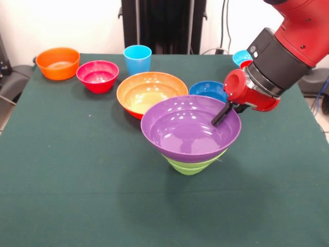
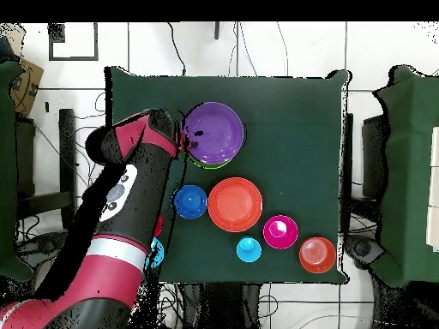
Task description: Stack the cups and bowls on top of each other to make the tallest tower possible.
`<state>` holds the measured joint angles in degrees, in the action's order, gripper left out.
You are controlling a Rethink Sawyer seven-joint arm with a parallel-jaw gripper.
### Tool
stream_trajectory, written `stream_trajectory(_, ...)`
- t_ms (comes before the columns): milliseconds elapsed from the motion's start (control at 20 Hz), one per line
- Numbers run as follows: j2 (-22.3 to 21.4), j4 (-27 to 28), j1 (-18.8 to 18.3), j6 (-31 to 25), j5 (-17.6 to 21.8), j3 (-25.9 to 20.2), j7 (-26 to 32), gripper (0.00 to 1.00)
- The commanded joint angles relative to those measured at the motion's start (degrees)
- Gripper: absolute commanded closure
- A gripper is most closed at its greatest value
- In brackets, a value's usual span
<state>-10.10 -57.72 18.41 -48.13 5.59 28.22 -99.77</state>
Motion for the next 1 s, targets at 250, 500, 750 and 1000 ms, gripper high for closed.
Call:
stream_trajectory(250,-0.8,1.8,0.3,-6.9,-1.6,-3.6,-8.2,1.0)
stream_trajectory(500,-0.6,2.1,0.2,-7.2,-1.6,-3.6,-8.2,1.0)
stream_trajectory(750,-0.5,2.6,0.1,-7.8,-1.5,-3.6,-8.4,1.0)
stream_trajectory(1000,-0.5,2.6,0.1,-8.1,-1.4,-3.7,-8.5,0.0)
